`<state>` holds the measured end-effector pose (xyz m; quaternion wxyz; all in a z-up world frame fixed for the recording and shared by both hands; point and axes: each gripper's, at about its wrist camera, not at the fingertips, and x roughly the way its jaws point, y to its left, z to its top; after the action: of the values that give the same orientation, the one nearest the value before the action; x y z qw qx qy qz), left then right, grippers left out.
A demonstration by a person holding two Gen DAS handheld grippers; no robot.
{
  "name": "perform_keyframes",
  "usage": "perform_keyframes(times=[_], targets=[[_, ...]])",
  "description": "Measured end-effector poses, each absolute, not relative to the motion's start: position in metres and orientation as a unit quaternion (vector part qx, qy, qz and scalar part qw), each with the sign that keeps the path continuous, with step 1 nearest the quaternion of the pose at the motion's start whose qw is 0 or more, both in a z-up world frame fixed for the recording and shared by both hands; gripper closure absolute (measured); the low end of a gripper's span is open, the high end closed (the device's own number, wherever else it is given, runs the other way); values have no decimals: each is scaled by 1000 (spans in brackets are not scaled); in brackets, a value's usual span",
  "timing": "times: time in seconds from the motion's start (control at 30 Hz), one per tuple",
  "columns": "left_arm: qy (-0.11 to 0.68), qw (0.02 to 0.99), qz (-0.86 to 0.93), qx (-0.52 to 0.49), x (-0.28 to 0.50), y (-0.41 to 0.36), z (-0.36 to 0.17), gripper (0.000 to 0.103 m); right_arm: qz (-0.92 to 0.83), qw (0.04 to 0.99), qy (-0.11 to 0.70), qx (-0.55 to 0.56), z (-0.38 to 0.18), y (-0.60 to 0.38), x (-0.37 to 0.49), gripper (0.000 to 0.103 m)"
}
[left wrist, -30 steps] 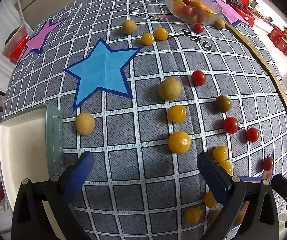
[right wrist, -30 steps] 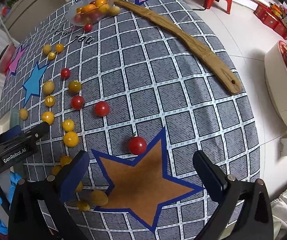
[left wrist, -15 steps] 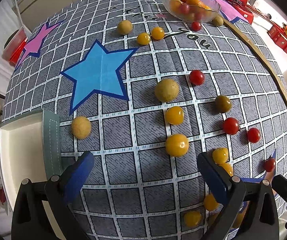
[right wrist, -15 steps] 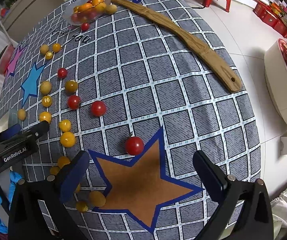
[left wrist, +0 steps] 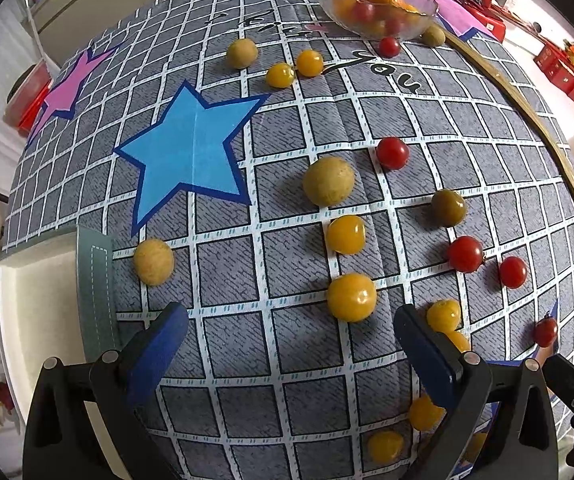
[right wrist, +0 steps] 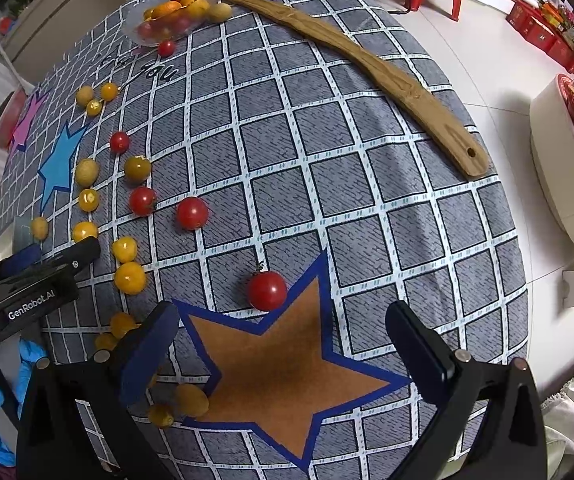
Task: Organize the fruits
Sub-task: 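Grasp a red cherry tomato with the right tool while the left tool grasps a yellow tomato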
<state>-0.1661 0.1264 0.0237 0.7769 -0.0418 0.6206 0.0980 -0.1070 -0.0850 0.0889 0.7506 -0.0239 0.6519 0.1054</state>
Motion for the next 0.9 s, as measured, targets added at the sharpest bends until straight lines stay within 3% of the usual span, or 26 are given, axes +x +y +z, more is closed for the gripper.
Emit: perform_keyframes(times=[0.9], targets=[[621,778,94,-29,-158,82,17,0,115,750,648,-62,67,-59,-97,4]])
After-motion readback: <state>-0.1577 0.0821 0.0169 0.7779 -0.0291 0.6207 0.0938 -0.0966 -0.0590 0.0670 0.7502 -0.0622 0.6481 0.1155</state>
